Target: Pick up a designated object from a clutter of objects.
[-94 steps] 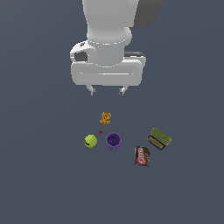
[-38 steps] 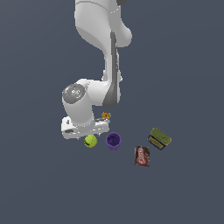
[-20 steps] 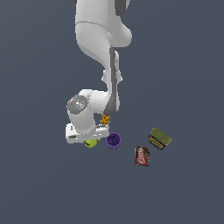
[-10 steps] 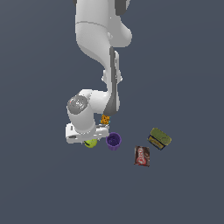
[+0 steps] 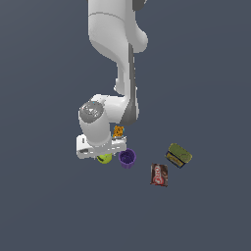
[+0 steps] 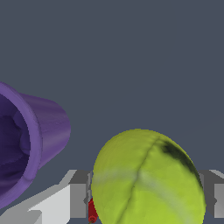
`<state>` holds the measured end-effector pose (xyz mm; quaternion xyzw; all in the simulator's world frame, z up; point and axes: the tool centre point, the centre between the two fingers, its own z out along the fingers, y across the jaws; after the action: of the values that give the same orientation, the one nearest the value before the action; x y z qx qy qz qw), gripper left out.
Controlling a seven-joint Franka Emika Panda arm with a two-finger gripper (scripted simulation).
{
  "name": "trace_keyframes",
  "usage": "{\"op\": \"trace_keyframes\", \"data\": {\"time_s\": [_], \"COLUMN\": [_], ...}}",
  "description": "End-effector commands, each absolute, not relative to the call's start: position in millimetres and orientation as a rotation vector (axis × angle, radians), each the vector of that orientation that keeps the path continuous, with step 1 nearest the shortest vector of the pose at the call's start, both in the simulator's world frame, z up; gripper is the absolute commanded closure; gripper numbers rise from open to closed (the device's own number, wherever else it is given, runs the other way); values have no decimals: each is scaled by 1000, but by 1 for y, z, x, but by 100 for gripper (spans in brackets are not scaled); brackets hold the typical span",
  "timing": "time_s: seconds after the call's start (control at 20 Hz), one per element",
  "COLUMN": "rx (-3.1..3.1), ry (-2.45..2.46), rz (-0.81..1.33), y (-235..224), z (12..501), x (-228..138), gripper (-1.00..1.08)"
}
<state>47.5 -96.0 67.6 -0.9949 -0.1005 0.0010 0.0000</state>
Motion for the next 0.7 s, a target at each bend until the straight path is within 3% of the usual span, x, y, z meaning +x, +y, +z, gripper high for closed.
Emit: {"op": "trace_keyframes", "data": {"time_s": [0.0, 0.65], "rx": [-3126, -3128], "ry": [-317, -317], "rz": [-1, 0], "y": [-85, 4], "z": [84, 210], "x": [50, 63], "gripper": [108, 108]}}
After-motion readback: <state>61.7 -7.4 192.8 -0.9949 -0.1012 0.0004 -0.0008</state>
